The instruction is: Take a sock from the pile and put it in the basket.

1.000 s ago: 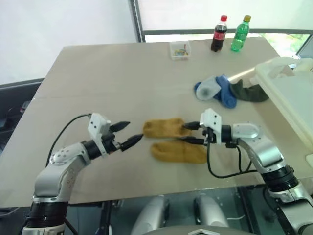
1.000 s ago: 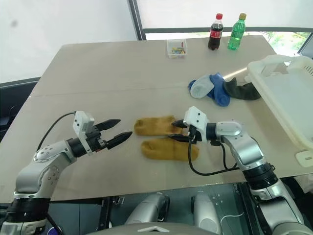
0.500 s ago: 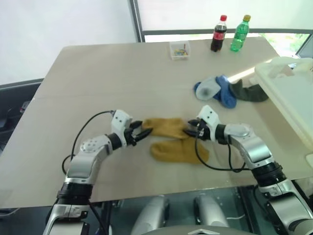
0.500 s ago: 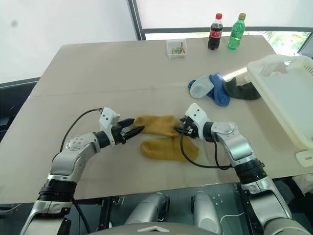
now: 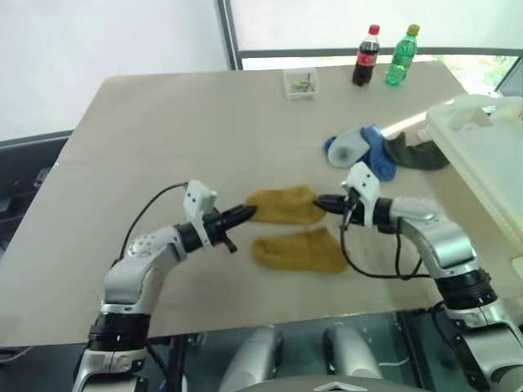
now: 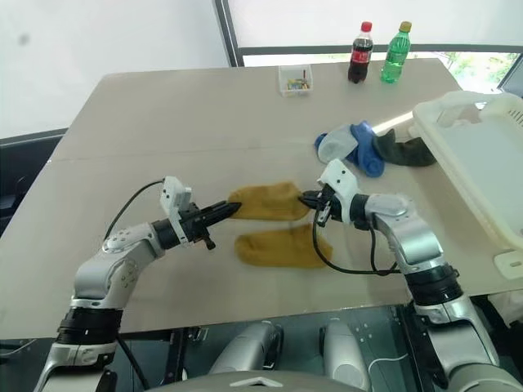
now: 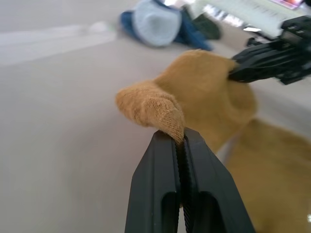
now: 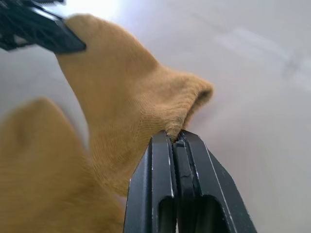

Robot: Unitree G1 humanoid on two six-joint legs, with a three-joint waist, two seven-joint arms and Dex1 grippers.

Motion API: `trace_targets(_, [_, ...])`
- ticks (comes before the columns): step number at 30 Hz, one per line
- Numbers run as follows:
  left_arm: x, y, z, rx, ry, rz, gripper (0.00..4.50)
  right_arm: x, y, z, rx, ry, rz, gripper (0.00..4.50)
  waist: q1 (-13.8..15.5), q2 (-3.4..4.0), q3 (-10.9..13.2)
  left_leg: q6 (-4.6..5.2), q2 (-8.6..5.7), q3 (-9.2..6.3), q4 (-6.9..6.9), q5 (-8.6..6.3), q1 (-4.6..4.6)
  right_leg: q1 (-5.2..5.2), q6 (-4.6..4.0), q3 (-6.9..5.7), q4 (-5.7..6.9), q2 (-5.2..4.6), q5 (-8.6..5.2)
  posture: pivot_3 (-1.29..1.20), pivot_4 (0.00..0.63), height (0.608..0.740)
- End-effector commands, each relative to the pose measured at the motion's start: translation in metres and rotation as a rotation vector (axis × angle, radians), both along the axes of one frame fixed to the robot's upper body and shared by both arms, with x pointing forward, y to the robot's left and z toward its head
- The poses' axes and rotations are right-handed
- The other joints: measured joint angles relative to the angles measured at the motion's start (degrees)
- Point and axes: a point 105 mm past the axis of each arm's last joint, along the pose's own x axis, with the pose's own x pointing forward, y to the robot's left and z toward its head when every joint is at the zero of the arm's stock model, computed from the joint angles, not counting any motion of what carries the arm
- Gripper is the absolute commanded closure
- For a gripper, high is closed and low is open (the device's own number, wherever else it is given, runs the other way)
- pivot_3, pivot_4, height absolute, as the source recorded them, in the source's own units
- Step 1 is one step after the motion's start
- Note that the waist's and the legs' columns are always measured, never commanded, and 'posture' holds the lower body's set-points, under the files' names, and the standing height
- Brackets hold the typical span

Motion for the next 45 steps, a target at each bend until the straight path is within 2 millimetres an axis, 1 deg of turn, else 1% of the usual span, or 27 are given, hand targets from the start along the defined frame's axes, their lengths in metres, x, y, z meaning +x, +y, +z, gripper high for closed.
trace_targets(1, [-0.018, -0.001, 0.018, -0.044, 0.019, -0.078, 4.47, -0.025, -0.009, 0.014, 0.007, 0.018, 0.053, 4.50, 0.1, 0.00, 0.0, 0.00, 0.00, -0.01, 0.00, 0.00, 0.00, 0.01, 0.00, -0.01, -0.01, 0.00, 0.00, 0.00, 0.150, 0.740])
trace_targets(3, [-0.029, -0.001, 0.018, -0.048, 0.071, -0.118, 4.47, -0.040, -0.014, 0.011, -0.015, 0.057, 0.068, 4.50, 0.2, 0.00, 0.0, 0.01, 0.00, -0.02, -0.01, -0.01, -0.01, 0.01, 0.00, -0.02, -0.02, -0.01, 0.00, 0.00, 0.150, 0.740])
trace_targets(5, [-0.039, -0.001, 0.013, -0.047, 0.128, -0.145, 4.47, -0.054, -0.019, 0.006, -0.037, 0.099, 0.072, 4.50, 0.2, 0.00, 0.0, 0.02, 0.00, -0.02, -0.01, -0.02, -0.03, 0.00, 0.00, -0.01, -0.04, -0.02, 0.00, 0.00, 0.150, 0.740])
trace_targets(8, [-0.043, -0.003, 0.002, -0.011, 0.169, -0.154, 4.47, -0.062, -0.023, -0.003, -0.055, 0.136, 0.042, 4.50, 0.1, 0.00, 0.0, 0.24, 0.00, 0.00, -0.01, -0.14, 0.01, 0.03, 0.00, 0.00, -0.02, -0.03, 0.00, 0.00, 0.150, 0.740])
trace_targets(11, [-0.046, -0.008, -0.006, 0.015, 0.180, -0.168, 4.47, -0.065, -0.025, -0.012, -0.081, 0.146, 0.007, 4.50, 0.3, -0.01, 0.0, 0.25, 0.01, 0.00, -0.01, -0.15, 0.05, 0.06, 0.00, -0.02, 0.00, -0.03, 0.00, 0.00, 0.150, 0.740])
trace_targets(16, [-0.050, -0.020, -0.020, 0.028, 0.198, -0.177, 4.47, -0.064, -0.027, -0.026, -0.106, 0.154, -0.039, 4.50, 0.5, -0.01, 0.0, 0.19, 0.01, 0.02, 0.00, -0.12, 0.03, 0.06, 0.00, 0.00, -0.03, -0.05, 0.00, 0.00, 0.150, 0.740])
trace_targets(22, [-0.053, -0.019, -0.030, 0.045, 0.214, -0.172, 4.47, -0.066, -0.032, -0.040, -0.135, 0.182, -0.051, 4.50, 0.7, -0.01, 0.0, 0.18, 0.01, 0.00, -0.01, -0.11, 0.02, 0.05, 0.00, -0.02, -0.03, -0.04, -0.01, 0.00, 0.150, 0.740])
trace_targets(26, [-0.052, -0.020, -0.034, 0.045, 0.218, -0.162, 4.47, -0.064, -0.035, -0.051, -0.170, 0.185, -0.068, 4.50, 0.8, -0.01, 0.0, 0.22, 0.01, 0.01, 0.00, -0.14, 0.02, 0.06, 0.00, -0.01, -0.04, -0.05, -0.01, 0.00, 0.150, 0.740])
trace_targets(28, [-0.050, -0.021, -0.034, 0.044, 0.220, -0.155, 3.81, -0.063, -0.037, -0.054, -0.173, 0.193, -0.069, 4.50, 0.8, -0.01, 0.0, 0.21, 0.01, 0.01, 0.00, -0.13, 0.02, 0.05, 0.00, -0.02, -0.04, -0.05, -0.01, 0.00, 0.150, 0.740])
trace_targets(29, [-0.051, -0.021, -0.034, 0.042, 0.224, -0.156, 3.54, -0.065, -0.038, -0.056, -0.182, 0.203, -0.050, 4.20, 0.9, -0.01, 0.0, 0.20, 0.01, 0.01, 0.00, -0.13, 0.02, 0.05, 0.00, -0.02, -0.03, -0.04, -0.01, 0.00, 0.150, 0.740])
trace_targets(30, [-0.052, -0.022, -0.034, 0.039, 0.227, -0.160, 3.18, -0.068, -0.039, -0.059, -0.187, 0.211, -0.035, 3.88, 0.9, -0.01, 0.0, 0.20, 0.01, 0.01, 0.00, -0.13, 0.03, 0.05, 0.00, -0.02, -0.04, -0.04, -0.01, 0.00, 0.150, 0.740])
trace_targets(31, [-0.053, -0.022, -0.033, 0.036, 0.227, -0.161, 2.84, -0.067, -0.041, -0.061, -0.191, 0.203, -0.048, 3.66, 1.0, -0.01, 0.0, 0.21, 0.01, 0.01, 0.00, -0.13, 0.03, 0.05, 0.00, -0.02, -0.03, -0.04, -0.01, 0.00, 0.150, 0.740])
trace_targets(32, [-0.052, -0.020, -0.032, 0.033, 0.223, -0.146, 2.46, -0.064, -0.044, -0.061, -0.196, 0.180, -0.070, 3.25, 1.1, -0.03, 0.0, 0.21, 0.01, 0.01, 0.00, -0.13, 0.03, 0.06, 0.00, -0.02, -0.04, -0.05, -0.01, 0.00, 0.150, 0.740])
trace_targets(35, [-0.053, -0.013, -0.027, 0.023, 0.223, -0.130, 1.03, -0.058, -0.049, -0.053, -0.170, 0.120, -0.117, 1.77, 1.3, -0.02, 0.0, 0.20, 0.01, 0.01, 0.00, -0.13, 0.03, 0.06, 0.00, -0.02, -0.05, -0.04, -0.01, 0.00, 0.150, 0.740])
trace_targets(36, [-0.054, -0.010, -0.025, 0.021, 0.225, -0.134, 0.84, -0.058, -0.050, -0.048, -0.147, 0.111, -0.124, 1.56, 1.4, -0.02, 0.0, 0.20, 0.01, 0.01, 0.00, -0.13, 0.03, 0.06, 0.00, -0.03, -0.05, -0.04, -0.01, 0.00, 0.150, 0.740])
trace_targets(39, [-0.060, 0.004, -0.021, 0.032, 0.210, -0.129, 0.84, -0.062, -0.052, -0.033, -0.092, 0.082, -0.128, 1.56, 1.5, -0.01, 0.0, 0.20, 0.02, 0.01, -0.02, -0.13, 0.03, 0.05, 0.00, -0.02, -0.05, -0.03, -0.01, 0.00, 0.150, 0.740])
trace_targets(42, [-0.062, 0.016, -0.016, 0.036, 0.196, -0.125, 0.84, -0.065, -0.055, -0.025, -0.078, 0.051, -0.134, 1.56, 1.5, 0.00, 0.0, 0.22, 0.02, 0.01, -0.03, -0.14, 0.02, 0.05, -0.01, -0.01, -0.06, -0.04, -0.01, 0.00, 0.150, 0.740])
trace_targets(45, [-0.055, 0.021, -0.008, 0.041, 0.163, -0.110, 0.84, -0.068, -0.054, -0.015, -0.038, 0.015, -0.128, 1.56, 1.7, -0.01, 0.0, 0.24, 0.02, -0.02, -0.01, -0.16, 0.05, 0.10, 0.00, -0.07, -0.10, -0.05, -0.01, 0.00, 0.150, 0.740])
